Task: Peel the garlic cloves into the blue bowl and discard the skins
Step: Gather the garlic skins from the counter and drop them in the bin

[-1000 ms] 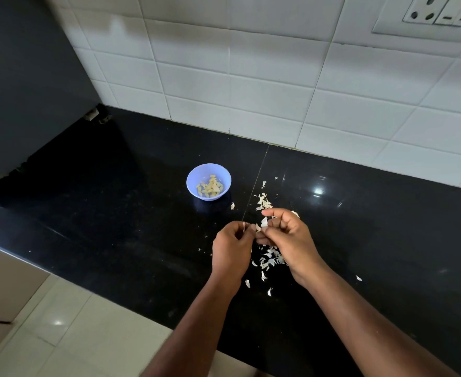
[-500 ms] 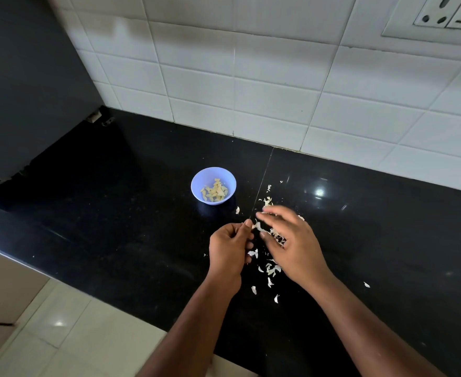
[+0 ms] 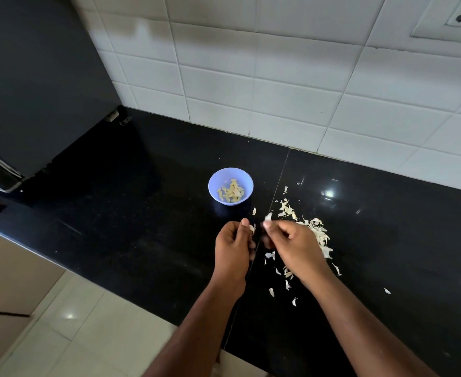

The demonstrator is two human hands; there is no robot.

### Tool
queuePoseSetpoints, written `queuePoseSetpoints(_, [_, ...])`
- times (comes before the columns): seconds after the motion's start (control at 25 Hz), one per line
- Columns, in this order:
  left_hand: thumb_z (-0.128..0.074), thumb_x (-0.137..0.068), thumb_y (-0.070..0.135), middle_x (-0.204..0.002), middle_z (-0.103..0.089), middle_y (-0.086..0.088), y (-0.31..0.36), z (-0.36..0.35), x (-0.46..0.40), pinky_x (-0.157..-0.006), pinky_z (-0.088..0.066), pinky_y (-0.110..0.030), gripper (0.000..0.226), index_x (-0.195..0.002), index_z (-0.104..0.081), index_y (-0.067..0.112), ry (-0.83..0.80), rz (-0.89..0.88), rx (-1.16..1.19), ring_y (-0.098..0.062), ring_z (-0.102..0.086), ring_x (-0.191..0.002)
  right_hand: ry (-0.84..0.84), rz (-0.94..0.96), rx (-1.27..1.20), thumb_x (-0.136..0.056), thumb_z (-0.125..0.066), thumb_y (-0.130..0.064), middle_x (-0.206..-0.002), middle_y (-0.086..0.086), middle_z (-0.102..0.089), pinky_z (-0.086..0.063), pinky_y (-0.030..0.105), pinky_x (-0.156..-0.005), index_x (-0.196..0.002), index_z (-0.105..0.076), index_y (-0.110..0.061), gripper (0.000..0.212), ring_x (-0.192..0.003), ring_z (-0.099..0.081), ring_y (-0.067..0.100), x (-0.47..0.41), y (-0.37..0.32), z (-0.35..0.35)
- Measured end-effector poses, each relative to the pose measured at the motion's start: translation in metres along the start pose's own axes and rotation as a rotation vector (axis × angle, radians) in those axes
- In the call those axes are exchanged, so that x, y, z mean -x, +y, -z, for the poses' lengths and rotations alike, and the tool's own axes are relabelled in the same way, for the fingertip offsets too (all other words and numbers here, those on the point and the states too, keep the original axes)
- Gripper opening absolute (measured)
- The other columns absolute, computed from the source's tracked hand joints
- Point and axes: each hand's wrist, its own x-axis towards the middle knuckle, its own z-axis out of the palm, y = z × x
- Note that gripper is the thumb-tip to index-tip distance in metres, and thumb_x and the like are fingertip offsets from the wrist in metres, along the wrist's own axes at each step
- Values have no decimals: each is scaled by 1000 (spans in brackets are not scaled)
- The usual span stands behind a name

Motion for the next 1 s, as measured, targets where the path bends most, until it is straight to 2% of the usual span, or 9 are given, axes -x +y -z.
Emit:
queuePoseSetpoints(0.12, [-56,-109,30,-62,-53,0,2,10,-6,-48,-39,-23,32,-88,-61,7,40,4,37,-9,-44,-53,71,-53,595,-103,-44,-58,-70,-1,-69,-55,31,-68,-90,-74,-20,50,-67,-66,15,-9,8,20])
queuePoseSetpoints(0.2, [-56,-109,32,-63,-53,0,2,13,-8,-49,-40,-23,32,-88,-61,8,34,1,39,-9,-45,-55,-93,-25,654,-106,-47,-29,-103,-8,-72,-56,37,-80,-130,-67,-28,32,-91,-68,17,-10,8,27])
queuePoseSetpoints(0.28, [-56,-109,33,-67,-53,-2,2,11,-8,-51,-42,-24,33,-89,-62,8,4,-1,42,-10,-47,-57,-124,47,633,-98,-48,-7,-121,-15,-63,-55,37,-80,-149,-52,-33,57,-95,-64,14,-6,3,25])
queuePoseSetpoints(0.44, [-55,-109,31,-62,-53,3,2,4,-8,-53,-41,-25,31,-90,-60,7,-37,-5,53,-10,-46,-58,54,178,284,-98,-60,-12,-116,-19,-70,-55,27,-86,-130,-70,-33,39,-95,-68,1,-3,-13,3])
queuePoseSetpoints(0.52, [-52,-111,29,-62,-51,3,3,0,-8,-52,-40,-25,31,-89,-57,7,-50,-12,56,-9,-44,-57,-16,99,-40,-98,-70,-17,-102,-14,-78,-54,17,-84,-117,-79,-26,23,-92,-71,-2,-2,-18,-14])
queuePoseSetpoints(0.64, [-45,-113,26,-64,-52,2,7,-1,-6,-51,-42,-20,32,-92,-55,4,-36,12,71,-8,-47,-57,-56,-77,-350,-95,-75,-16,-84,2,-79,-56,24,-71,-100,-83,-20,10,-74,-72,8,-2,-24,-23])
queuePoseSetpoints(0.72, [-44,-113,33,-66,-56,3,9,6,-7,-66,-47,-24,39,-86,-56,7,0,-7,-74,-10,-52,-62,-61,-125,-449,-93,-76,-15,-83,6,-78,-52,24,-64,-94,-83,-18,8,-71,-69,10,-3,-24,-22])
queuePoseSetpoints(0.84, [-40,-109,50,-67,-53,6,6,20,-14,-97,-30,-34,51,-71,-51,18,131,-60,-555,-10,-52,-77,-64,-45,23,-90,-74,-20,-77,-2,-73,-45,19,-56,-81,-77,-22,11,-60,-61,5,-19,-17,-20])
queuePoseSetpoints(1.0, [-56,-102,55,-85,-56,14,0,32,-24,-101,-26,-40,40,-72,-55,29,227,-168,-790,-9,-50,-101,-50,143,548,-88,-65,-23,-85,-7,-61,-45,30,-59,-82,-69,-23,7,-69,-59,12,-37,-21,-23])
